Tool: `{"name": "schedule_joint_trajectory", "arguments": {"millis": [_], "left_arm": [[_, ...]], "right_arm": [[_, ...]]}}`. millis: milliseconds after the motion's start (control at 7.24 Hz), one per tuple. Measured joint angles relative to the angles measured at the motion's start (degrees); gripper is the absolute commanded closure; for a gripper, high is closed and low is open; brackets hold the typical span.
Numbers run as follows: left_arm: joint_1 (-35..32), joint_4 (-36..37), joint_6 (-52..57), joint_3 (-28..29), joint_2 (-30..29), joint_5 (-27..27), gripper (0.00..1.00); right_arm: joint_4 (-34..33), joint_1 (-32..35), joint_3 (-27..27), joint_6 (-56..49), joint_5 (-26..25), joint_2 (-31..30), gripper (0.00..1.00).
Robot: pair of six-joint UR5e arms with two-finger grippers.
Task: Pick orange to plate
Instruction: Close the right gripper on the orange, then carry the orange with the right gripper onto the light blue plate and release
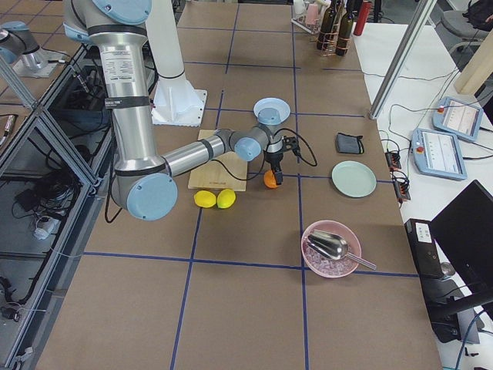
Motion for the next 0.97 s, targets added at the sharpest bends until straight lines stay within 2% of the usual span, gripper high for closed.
{"name": "schedule_joint_trajectory", "arguments": {"millis": [138, 415, 553, 967], "left_arm": [[0.0, -0.03, 0.02, -0.03, -0.03, -0.02, 0.0], [0.0, -0.08, 0.08, -0.04, -0.07, -0.03, 0.0], [0.0, -0.08, 0.08, -0.04, -0.08, -0.03, 0.0], [0.0, -0.09, 0.09, -0.08, -0.09, -0.03, 0.0]], "right_arm": [[0.0, -0.49, -0.49, 0.1, -0.58, -0.01, 0.0], [0.0, -0.89, -0.67, 0.14, -0.91, -0.01, 0.66], [0.0, -0.96, -0.53, 0.15, -0.91, 0.0, 0.77], [-1.82, -1.4, 2.61, 2.42, -0.4, 4.23, 0.72]]}}
